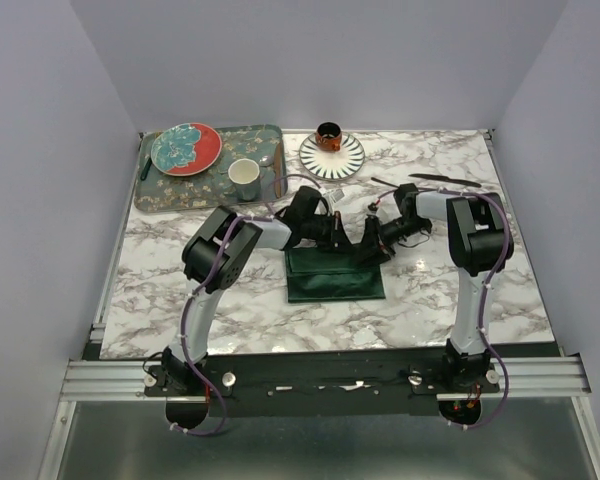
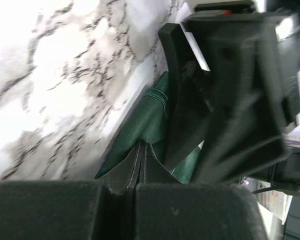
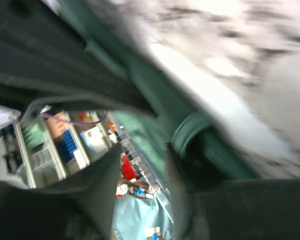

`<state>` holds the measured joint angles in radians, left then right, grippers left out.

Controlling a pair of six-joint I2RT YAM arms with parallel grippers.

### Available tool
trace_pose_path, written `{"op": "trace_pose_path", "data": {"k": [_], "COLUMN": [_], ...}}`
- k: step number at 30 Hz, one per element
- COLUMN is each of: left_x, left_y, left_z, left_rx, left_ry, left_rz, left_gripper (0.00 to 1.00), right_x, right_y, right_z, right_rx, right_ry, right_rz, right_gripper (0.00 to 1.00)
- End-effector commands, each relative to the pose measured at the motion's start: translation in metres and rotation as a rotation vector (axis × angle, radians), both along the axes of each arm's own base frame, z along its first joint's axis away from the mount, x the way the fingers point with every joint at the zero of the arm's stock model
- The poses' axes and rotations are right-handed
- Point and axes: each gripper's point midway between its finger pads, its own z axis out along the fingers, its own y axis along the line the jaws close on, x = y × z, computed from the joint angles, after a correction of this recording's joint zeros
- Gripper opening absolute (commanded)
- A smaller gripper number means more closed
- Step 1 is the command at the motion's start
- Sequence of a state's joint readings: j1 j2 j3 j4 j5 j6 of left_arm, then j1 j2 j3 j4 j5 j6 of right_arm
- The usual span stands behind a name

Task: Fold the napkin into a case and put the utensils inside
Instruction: Smooth out the 2/3-rectangle-folded napkin at the center of the board.

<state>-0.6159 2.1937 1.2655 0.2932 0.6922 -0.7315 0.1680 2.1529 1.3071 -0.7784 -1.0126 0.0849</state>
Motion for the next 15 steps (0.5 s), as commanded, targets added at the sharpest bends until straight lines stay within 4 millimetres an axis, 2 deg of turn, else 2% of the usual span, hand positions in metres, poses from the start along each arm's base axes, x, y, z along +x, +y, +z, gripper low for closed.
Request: {"op": "trace_pose_path", "data": {"k": [1, 2, 3, 6, 8, 11, 14, 15], "left_x": [-0.018, -0.021, -0.022, -0.026, -0.025, -0.026, -0.021, -0.023], "left_y": [0.064, 0.07, 0.074, 0.093, 0.106, 0.123, 0.135, 0.139], "left_z": [-0.072, -0.075, -0.071, -0.07, -0.071, -0.071, -0.068, -0.071], "left_rx": [0.253, 0.262, 0.265, 0.289, 0.303, 0.333, 0.355, 0.367], "left_ry": [0.111, 0.099, 0.093, 0.065, 0.059, 0.027, -0.005, 0.012], "left_rz": [0.052, 0.035, 0.03, 0.002, -0.003, -0.04, -0.077, -0.087], "left_gripper": [0.0, 0.0, 0.0, 0.0, 0.0, 0.0, 0.0, 0.0], "right_x": [0.01, 0.012, 0.012, 0.011, 0.008, 0.0, -0.014, -0.014], "right_y": [0.014, 0.016, 0.02, 0.028, 0.034, 0.046, 0.054, 0.055], "right_z": [0.046, 0.055, 0.073, 0.098, 0.104, 0.093, 0.071, 0.063], "right_rx": [0.206, 0.228, 0.284, 0.357, 0.36, 0.317, 0.268, 0.243], "right_ry": [-0.116, -0.144, -0.193, -0.26, -0.273, -0.312, -0.273, -0.281], "right_rz": [0.023, 0.028, 0.039, 0.052, 0.059, 0.09, 0.111, 0.107], "right_gripper": [0.55, 0.56, 0.59, 0.59, 0.59, 0.59, 0.56, 0.52]}}
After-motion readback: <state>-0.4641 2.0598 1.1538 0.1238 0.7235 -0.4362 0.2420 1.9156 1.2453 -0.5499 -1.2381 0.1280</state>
